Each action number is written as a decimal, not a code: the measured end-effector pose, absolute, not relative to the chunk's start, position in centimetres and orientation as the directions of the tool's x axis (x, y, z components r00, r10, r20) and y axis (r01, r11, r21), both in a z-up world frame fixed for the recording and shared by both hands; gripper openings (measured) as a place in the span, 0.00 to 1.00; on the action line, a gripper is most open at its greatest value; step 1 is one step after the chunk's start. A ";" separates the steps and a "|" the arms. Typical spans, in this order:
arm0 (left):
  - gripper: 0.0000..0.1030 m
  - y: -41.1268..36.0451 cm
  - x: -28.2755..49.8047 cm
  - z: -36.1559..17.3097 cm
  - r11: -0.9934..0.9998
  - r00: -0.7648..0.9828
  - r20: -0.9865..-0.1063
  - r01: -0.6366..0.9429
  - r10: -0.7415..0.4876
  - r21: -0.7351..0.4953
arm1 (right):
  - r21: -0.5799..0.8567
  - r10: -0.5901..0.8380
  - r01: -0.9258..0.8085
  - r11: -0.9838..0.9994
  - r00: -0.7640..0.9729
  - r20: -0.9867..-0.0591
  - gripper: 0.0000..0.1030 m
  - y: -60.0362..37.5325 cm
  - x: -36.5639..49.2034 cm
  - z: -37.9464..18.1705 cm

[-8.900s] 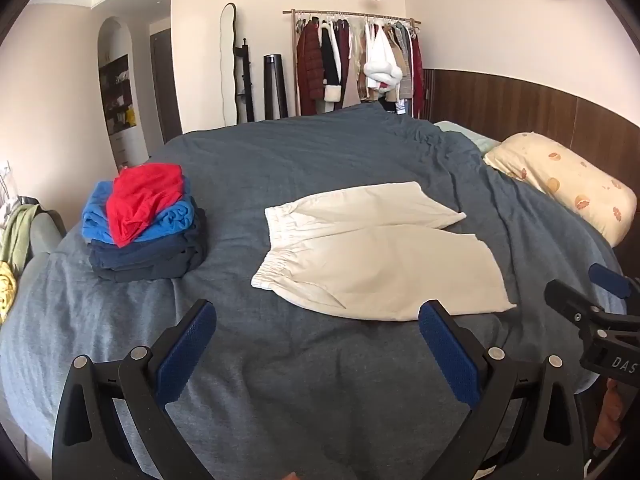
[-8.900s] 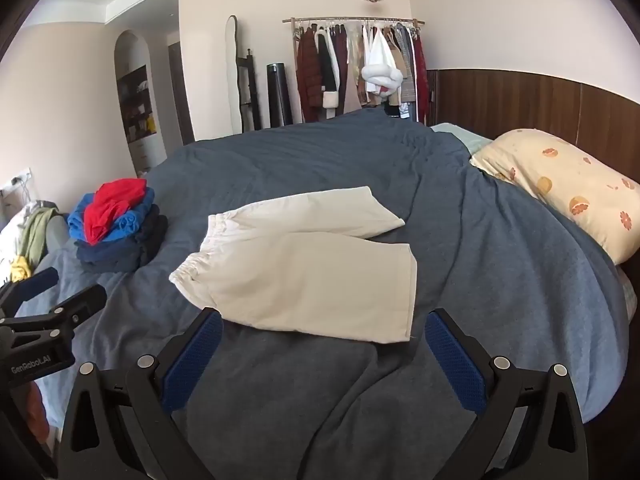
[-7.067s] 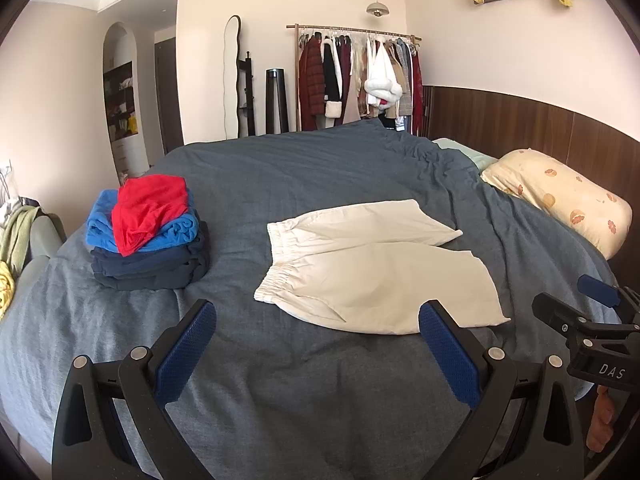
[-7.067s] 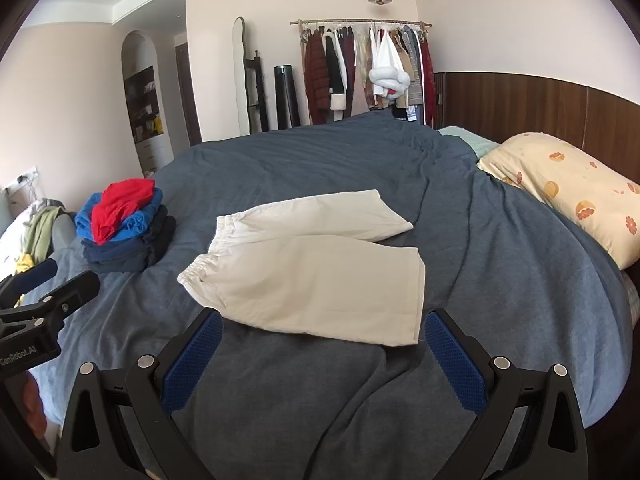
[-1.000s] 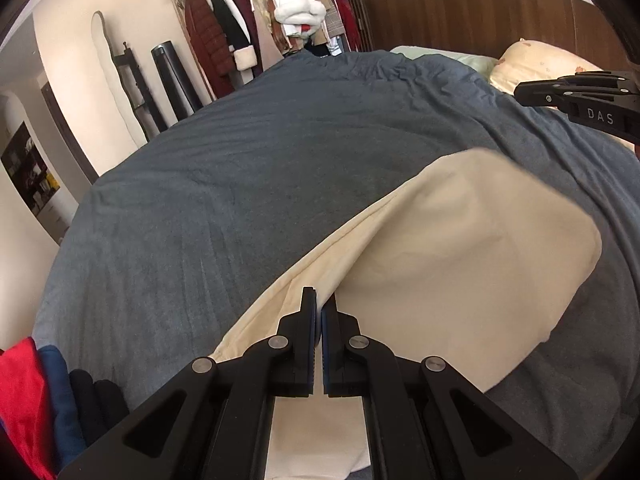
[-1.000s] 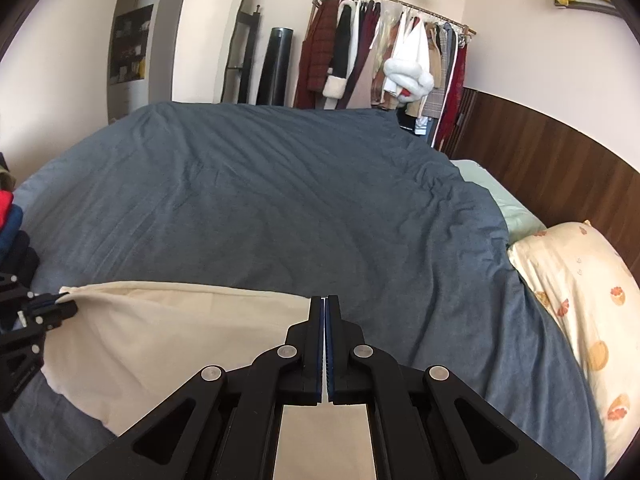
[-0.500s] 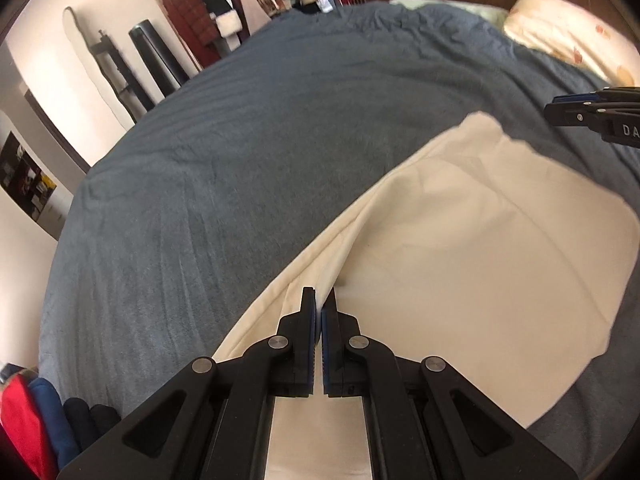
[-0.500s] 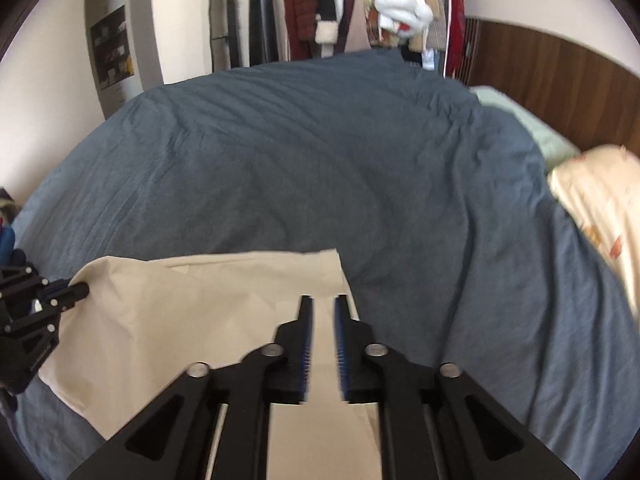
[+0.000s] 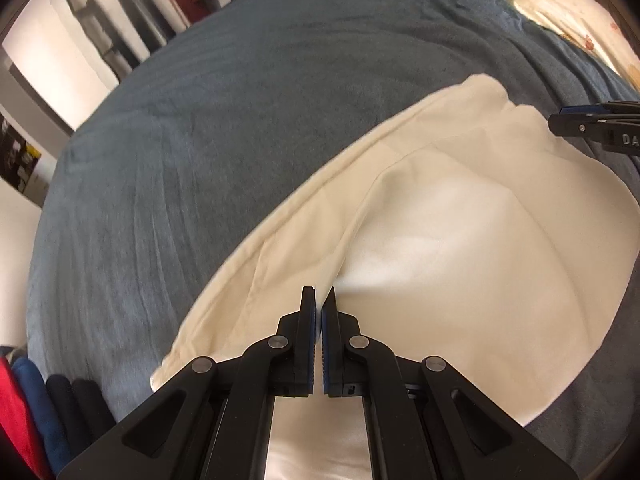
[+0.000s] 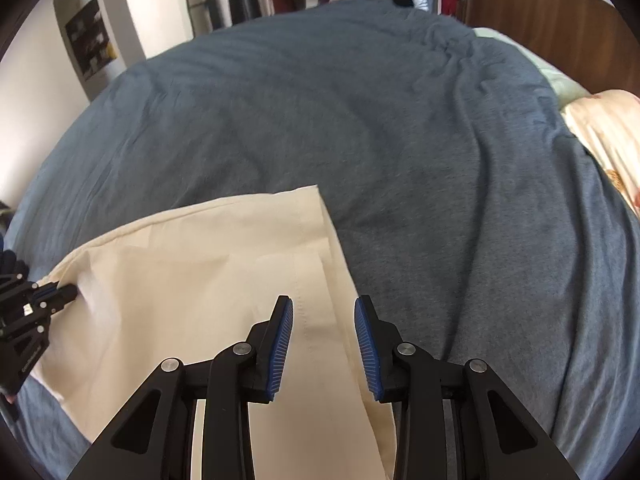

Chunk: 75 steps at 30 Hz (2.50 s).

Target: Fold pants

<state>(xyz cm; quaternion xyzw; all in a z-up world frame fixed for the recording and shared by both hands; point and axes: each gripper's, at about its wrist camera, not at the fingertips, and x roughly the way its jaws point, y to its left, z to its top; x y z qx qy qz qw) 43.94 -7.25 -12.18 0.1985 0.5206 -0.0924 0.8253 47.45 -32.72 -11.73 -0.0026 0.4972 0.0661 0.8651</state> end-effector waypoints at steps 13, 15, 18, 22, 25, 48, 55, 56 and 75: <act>0.04 -6.4 44.9 -13.0 0.924 0.392 -0.920 0.342 0.027 0.173 | 0.134 0.172 -0.119 0.984 0.418 -0.892 0.32 -32.2 51.4 -12.5; 0.04 -6.6 44.6 -13.3 0.914 0.400 -0.916 0.359 0.032 0.188 | 0.140 0.159 -0.076 0.987 0.425 -0.891 0.32 -32.6 51.5 -13.0; 0.04 -6.8 44.6 -13.8 0.903 0.403 -0.915 0.379 0.036 0.203 | 0.148 0.146 -0.031 0.989 0.442 -0.885 0.32 -33.2 51.5 -13.3; 0.04 -6.2 45.2 -14.5 0.908 0.385 -0.923 0.374 0.032 0.187 | 0.175 0.168 -0.024 0.984 0.429 -0.888 0.32 -32.8 51.6 -14.0; 0.04 -6.1 45.5 -14.6 0.913 0.374 -0.927 0.369 0.025 0.173 | 0.162 0.163 -0.039 0.986 0.427 -0.889 0.32 -32.3 51.7 -14.1; 0.04 -5.1 47.8 -11.0 0.930 0.401 -0.916 0.339 -0.008 0.141 | 0.112 0.117 -0.043 0.993 0.575 -0.810 0.07 -30.7 52.3 -7.3; 0.04 -5.3 50.6 -13.1 0.928 0.371 -0.929 0.346 0.004 0.142 | 0.098 0.094 -0.023 0.995 0.556 -0.826 0.06 -30.5 55.3 -8.8; 0.04 -5.3 51.0 -13.5 0.928 0.364 -0.931 0.345 0.007 0.141 | 0.096 0.092 -0.021 0.995 0.549 -0.831 0.06 -30.4 55.9 -9.2; 0.56 -1.8 52.3 -9.2 0.959 0.447 -0.894 0.264 -0.032 0.098 | -0.066 -0.111 0.105 0.992 0.517 -0.849 0.25 -30.6 55.6 -9.7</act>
